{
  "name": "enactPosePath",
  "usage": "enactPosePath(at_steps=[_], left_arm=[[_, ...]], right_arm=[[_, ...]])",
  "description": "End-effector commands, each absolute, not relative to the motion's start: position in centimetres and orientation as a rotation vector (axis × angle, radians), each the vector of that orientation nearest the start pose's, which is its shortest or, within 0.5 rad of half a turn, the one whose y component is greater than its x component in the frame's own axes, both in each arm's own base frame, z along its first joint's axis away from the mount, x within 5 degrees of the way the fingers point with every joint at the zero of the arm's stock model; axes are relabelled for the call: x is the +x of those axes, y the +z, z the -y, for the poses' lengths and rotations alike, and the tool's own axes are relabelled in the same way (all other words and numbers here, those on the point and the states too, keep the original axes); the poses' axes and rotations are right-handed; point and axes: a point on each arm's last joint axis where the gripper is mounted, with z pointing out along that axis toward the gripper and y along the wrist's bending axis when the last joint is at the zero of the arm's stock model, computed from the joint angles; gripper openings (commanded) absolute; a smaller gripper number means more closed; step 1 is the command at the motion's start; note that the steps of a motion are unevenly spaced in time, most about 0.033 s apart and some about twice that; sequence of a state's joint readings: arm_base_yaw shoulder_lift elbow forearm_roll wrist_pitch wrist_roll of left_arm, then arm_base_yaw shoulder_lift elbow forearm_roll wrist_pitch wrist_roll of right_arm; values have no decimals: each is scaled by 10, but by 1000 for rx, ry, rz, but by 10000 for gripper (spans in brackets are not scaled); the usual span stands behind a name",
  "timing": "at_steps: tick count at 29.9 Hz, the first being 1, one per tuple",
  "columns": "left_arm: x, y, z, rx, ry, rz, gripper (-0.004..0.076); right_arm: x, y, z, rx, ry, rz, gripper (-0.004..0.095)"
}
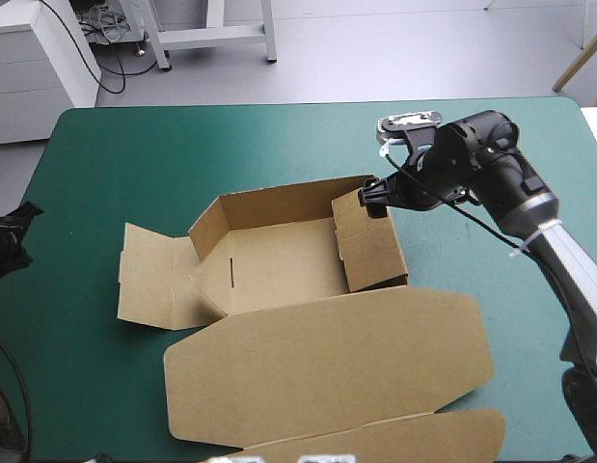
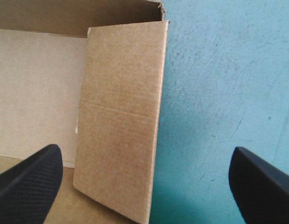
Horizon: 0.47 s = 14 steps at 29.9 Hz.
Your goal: Fold the box
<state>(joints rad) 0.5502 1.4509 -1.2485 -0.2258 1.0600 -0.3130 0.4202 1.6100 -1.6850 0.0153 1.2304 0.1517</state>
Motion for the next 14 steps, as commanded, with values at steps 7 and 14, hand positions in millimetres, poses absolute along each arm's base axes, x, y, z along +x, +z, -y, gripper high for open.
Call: enactPosePath(at_steps=[7,14], left_arm=[[255,339,-133,-1189,-247,-2337,6],[255,339,-134,-1189,-243,-2338,6]], right_arm=[[349,332,-155,-434,152,-2720,891],[359,309,-160,-448,133,-2778,891]])
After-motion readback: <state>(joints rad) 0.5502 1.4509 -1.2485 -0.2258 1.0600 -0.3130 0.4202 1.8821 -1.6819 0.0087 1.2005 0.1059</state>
